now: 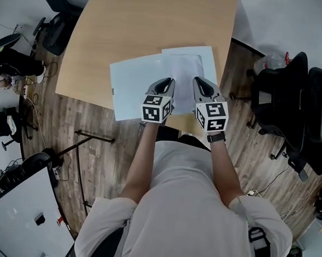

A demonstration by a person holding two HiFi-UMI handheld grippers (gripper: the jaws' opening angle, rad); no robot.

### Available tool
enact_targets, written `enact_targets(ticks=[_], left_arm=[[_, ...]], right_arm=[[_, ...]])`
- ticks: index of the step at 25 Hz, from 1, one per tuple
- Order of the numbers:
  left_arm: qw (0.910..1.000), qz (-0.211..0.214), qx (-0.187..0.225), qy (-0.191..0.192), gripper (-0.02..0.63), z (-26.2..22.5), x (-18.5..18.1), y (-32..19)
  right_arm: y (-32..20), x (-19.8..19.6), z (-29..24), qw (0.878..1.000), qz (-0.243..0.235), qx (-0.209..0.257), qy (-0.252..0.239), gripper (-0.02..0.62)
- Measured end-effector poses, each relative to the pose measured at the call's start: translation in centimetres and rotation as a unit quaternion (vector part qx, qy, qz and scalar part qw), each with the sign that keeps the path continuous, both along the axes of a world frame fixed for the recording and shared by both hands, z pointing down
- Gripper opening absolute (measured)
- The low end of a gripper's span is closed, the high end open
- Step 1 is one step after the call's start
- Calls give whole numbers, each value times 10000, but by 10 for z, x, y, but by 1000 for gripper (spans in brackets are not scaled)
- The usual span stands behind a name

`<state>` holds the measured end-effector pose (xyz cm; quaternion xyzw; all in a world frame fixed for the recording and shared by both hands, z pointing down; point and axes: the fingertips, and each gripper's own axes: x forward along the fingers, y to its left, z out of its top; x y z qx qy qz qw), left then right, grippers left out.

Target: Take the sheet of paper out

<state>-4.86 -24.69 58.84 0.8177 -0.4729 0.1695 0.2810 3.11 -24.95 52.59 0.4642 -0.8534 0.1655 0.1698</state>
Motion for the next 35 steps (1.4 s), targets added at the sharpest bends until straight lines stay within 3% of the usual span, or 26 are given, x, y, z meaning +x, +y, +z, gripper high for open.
enact_targets(ticks=[10, 18, 26, 35], left_arm=[[9983, 180, -556, -56, 61, 44, 1, -17], [9937, 643, -876, -257, 109, 74, 16, -23], [9846, 1152, -998, -858, 179, 101, 26, -21], [9728, 1456, -1251, -1298, 183, 132, 30, -14]], right_arm=[[-18, -11, 26, 9992, -144, -381, -34, 12], [-30, -3, 34, 9983, -70, -578, -77, 14], [-39, 2, 40, 9974, -69, -708, -78, 14], [-46, 6, 50, 9962, -28, -875, -40, 14]])
